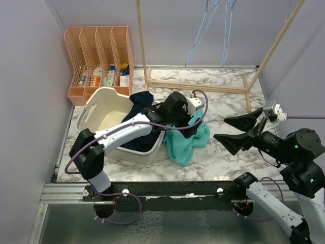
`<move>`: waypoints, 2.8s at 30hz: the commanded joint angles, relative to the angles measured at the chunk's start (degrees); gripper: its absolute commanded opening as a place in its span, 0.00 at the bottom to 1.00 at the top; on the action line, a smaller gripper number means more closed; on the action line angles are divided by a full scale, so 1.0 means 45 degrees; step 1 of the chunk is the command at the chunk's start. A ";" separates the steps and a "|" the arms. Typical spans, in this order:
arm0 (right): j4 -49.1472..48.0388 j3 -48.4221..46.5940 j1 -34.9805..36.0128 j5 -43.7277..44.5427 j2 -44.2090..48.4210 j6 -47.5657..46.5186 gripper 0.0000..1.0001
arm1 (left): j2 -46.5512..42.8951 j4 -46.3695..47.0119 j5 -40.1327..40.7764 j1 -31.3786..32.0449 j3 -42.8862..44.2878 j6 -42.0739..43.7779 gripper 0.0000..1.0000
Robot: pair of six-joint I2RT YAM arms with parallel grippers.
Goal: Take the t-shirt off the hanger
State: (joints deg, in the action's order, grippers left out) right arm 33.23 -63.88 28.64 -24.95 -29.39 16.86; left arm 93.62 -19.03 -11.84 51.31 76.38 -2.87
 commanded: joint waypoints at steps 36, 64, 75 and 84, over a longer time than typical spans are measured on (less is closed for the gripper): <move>-0.0139 0.1026 -0.0039 0.0863 0.3068 0.0059 0.81 | 0.4972 0.0826 0.1406 -0.0313 0.0823 -0.2172 0.26; -0.0447 0.2063 -0.0040 0.2439 0.3144 0.0661 0.81 | -0.2232 -0.0796 0.3510 -0.0445 0.5210 -0.0618 0.00; -0.0978 0.2683 -0.0037 0.2043 0.2645 0.0828 0.81 | -0.5425 -0.2050 0.7894 -0.2479 0.1987 -0.0294 0.00; -0.1477 0.3274 -0.0037 0.1932 0.2140 0.1084 0.81 | -0.8145 -0.2666 1.0049 -0.3988 -0.1436 -0.1335 0.00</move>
State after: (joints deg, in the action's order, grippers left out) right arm 29.69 -50.37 28.64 -15.33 -18.81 20.38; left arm 60.42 -29.78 26.48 34.61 73.89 -5.78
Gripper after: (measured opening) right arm 0.812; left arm 0.061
